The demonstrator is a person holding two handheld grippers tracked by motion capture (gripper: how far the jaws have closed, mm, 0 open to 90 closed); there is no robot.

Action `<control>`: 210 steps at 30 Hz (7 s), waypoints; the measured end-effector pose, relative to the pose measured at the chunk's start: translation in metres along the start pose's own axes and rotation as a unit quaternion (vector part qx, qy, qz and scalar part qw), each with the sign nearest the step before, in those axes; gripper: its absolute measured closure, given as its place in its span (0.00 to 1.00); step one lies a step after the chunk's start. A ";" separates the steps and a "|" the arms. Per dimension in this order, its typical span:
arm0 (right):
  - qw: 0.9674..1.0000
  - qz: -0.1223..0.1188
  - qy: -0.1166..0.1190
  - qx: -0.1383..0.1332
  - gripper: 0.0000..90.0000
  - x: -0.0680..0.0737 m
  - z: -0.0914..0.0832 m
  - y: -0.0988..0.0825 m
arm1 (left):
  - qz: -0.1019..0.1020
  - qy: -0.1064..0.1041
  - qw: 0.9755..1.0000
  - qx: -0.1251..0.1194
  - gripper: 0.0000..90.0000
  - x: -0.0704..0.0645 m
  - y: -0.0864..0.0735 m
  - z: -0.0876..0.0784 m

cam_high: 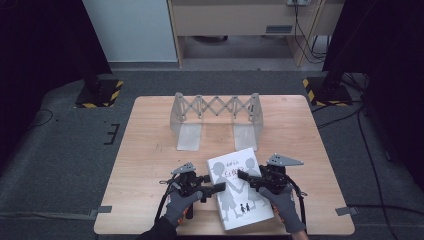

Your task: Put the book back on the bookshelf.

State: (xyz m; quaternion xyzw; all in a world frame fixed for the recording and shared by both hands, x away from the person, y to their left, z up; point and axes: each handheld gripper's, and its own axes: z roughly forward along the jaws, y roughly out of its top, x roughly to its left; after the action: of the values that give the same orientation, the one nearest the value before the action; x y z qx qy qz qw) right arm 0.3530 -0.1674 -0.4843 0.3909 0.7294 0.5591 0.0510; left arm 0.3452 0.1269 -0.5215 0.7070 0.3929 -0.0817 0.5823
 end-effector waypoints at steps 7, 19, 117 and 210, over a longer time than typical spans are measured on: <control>1.000 0.002 0.026 -0.014 0.55 0.002 0.002 -0.002 | 0.005 -0.003 1.000 0.009 0.23 0.001 0.004 0.008; 1.000 0.005 -0.017 -0.013 0.45 -0.005 -0.004 0.001 | 0.002 -0.012 1.000 0.022 0.26 0.004 0.004 0.011; 0.948 -0.020 -0.293 0.123 0.14 -0.087 -0.019 -0.035 | 0.175 0.051 0.982 -0.050 0.55 -0.053 0.043 -0.040; 0.941 -0.003 -0.312 0.131 0.01 -0.086 -0.018 -0.036 | 0.233 0.098 0.967 -0.034 0.56 -0.118 0.079 0.003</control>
State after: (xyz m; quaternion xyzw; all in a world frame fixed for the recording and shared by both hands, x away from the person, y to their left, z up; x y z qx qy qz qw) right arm 0.3850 -0.2378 -0.5398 0.5469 0.7450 0.3084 0.2254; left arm 0.3170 0.0692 -0.3949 0.7631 0.2754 0.1391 0.5679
